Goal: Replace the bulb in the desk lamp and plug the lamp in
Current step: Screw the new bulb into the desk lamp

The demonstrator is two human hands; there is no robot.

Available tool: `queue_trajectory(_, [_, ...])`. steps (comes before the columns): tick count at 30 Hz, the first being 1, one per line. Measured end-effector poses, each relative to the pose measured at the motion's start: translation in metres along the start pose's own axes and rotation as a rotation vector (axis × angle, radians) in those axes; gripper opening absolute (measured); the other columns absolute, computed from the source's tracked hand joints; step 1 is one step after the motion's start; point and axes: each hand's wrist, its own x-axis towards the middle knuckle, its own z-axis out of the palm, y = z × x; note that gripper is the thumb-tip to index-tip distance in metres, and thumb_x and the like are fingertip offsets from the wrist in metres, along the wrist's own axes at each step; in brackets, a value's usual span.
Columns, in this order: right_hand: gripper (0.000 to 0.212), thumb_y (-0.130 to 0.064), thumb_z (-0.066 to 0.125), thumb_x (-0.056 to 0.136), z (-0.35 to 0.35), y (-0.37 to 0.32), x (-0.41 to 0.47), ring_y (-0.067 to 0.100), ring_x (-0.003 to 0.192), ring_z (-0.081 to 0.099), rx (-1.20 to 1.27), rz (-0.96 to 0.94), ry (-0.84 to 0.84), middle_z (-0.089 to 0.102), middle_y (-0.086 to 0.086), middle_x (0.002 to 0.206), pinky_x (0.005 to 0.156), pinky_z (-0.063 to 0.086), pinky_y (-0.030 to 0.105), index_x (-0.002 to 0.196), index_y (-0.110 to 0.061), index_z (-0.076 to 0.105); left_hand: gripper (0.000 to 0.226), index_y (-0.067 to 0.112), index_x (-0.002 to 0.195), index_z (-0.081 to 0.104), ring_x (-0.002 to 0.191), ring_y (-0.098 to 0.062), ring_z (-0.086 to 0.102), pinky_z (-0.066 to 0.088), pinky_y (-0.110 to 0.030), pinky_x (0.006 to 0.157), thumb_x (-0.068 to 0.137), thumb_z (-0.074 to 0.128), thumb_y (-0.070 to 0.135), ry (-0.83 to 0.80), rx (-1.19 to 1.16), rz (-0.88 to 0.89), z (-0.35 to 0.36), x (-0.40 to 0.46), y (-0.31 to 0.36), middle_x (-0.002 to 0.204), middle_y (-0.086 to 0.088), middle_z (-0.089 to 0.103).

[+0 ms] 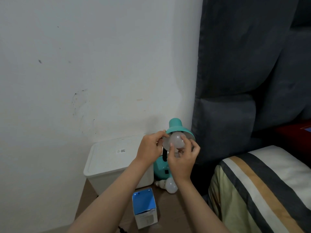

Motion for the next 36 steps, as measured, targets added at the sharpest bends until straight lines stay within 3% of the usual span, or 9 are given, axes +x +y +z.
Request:
queue_trajectory(4, [0.042, -0.020, 0.078, 0.079, -0.006, -0.006, 0.002, -0.006, 0.078, 0.059, 0.069, 0.175, 0.001, 0.054, 0.005, 0.103, 0.061, 0.045, 0.002, 0.111, -0.009, 0.053, 0.026, 0.014, 0.094, 0.069, 0.061, -0.010, 0.061, 0.050, -0.015, 0.063, 0.081, 0.058, -0.006, -0.004, 0.003, 0.001, 0.000, 0.000, 0.001, 0.102, -0.006, 0.073])
queue_trajectory(7, [0.042, -0.034, 0.077, 0.078, -0.007, -0.007, 0.004, 0.002, 0.063, 0.059, 0.055, 0.248, -0.026, 0.063, 0.009, 0.084, 0.053, 0.043, 0.006, 0.099, -0.012, 0.048, 0.027, 0.014, 0.094, 0.069, 0.059, -0.010, 0.060, 0.050, -0.016, 0.061, 0.081, 0.058, -0.007, -0.001, -0.017, -0.010, 0.000, -0.001, 0.001, 0.106, -0.006, 0.072])
queue_trajectory(11, [0.044, -0.031, 0.075, 0.082, -0.006, -0.003, 0.000, 0.016, 0.079, 0.064, 0.066, 0.172, -0.018, 0.047, 0.004, 0.112, 0.064, 0.054, 0.016, 0.112, -0.012, 0.049, 0.028, 0.017, 0.092, 0.069, 0.053, -0.011, 0.059, 0.051, -0.021, 0.057, 0.082, 0.057, -0.007, 0.004, -0.061, -0.046, 0.002, -0.002, 0.000, 0.101, -0.004, 0.073])
queue_trajectory(16, [0.044, -0.018, 0.075, 0.081, -0.004, 0.009, -0.001, 0.025, 0.087, 0.063, 0.039, 0.025, -0.031, 0.044, 0.008, 0.117, 0.071, 0.059, 0.027, 0.120, -0.018, 0.056, 0.029, 0.017, 0.091, 0.069, 0.062, -0.028, 0.067, 0.055, -0.033, 0.061, 0.082, 0.056, -0.007, 0.027, -0.088, -0.076, 0.004, -0.002, -0.001, 0.105, 0.001, 0.071])
queue_trajectory(22, [0.050, -0.029, 0.075, 0.081, -0.005, -0.001, 0.005, 0.025, 0.086, 0.067, 0.093, 0.159, 0.009, 0.049, 0.005, 0.118, 0.068, 0.059, 0.025, 0.123, -0.014, 0.051, 0.027, 0.015, 0.092, 0.070, 0.047, -0.005, 0.054, 0.045, -0.011, 0.053, 0.082, 0.057, -0.007, 0.013, -0.067, -0.072, 0.004, -0.002, 0.001, 0.102, -0.003, 0.073])
queue_trajectory(26, [0.046, -0.023, 0.071, 0.085, 0.001, 0.000, 0.001, 0.026, 0.101, 0.061, 0.070, 0.088, 0.037, 0.041, 0.009, 0.127, 0.078, 0.060, 0.037, 0.127, -0.017, 0.052, 0.028, 0.017, 0.091, 0.070, 0.047, -0.014, 0.054, 0.050, -0.024, 0.053, 0.082, 0.056, -0.006, 0.016, -0.073, -0.084, 0.004, -0.002, 0.001, 0.093, -0.008, 0.074])
queue_trajectory(30, [0.049, -0.009, 0.074, 0.080, 0.001, 0.005, -0.004, 0.027, 0.097, 0.064, 0.101, 0.060, 0.007, 0.041, 0.008, 0.126, 0.076, 0.061, 0.032, 0.125, -0.017, 0.054, 0.027, 0.016, 0.092, 0.070, 0.056, -0.018, 0.061, 0.052, -0.027, 0.058, 0.083, 0.057, -0.005, 0.010, -0.075, -0.092, 0.004, -0.003, 0.000, 0.092, -0.007, 0.074])
queue_trajectory(34, [0.051, -0.018, 0.078, 0.078, -0.003, -0.003, 0.001, 0.013, 0.087, 0.064, 0.127, 0.175, 0.047, 0.045, 0.005, 0.118, 0.070, 0.054, 0.013, 0.122, -0.008, 0.053, 0.026, 0.015, 0.094, 0.070, 0.071, -0.023, 0.068, 0.056, -0.031, 0.067, 0.083, 0.057, -0.005, 0.006, -0.079, -0.079, 0.005, -0.004, -0.001, 0.096, -0.009, 0.074])
queue_trajectory(36, [0.053, -0.026, 0.079, 0.078, -0.002, -0.006, 0.003, 0.019, 0.087, 0.062, 0.089, 0.200, 0.093, 0.041, 0.002, 0.119, 0.070, 0.057, 0.022, 0.119, -0.007, 0.051, 0.026, 0.015, 0.094, 0.070, 0.079, -0.023, 0.070, 0.056, -0.033, 0.072, 0.083, 0.057, -0.005, 0.005, -0.087, -0.080, 0.006, -0.005, -0.001, 0.100, -0.008, 0.073])
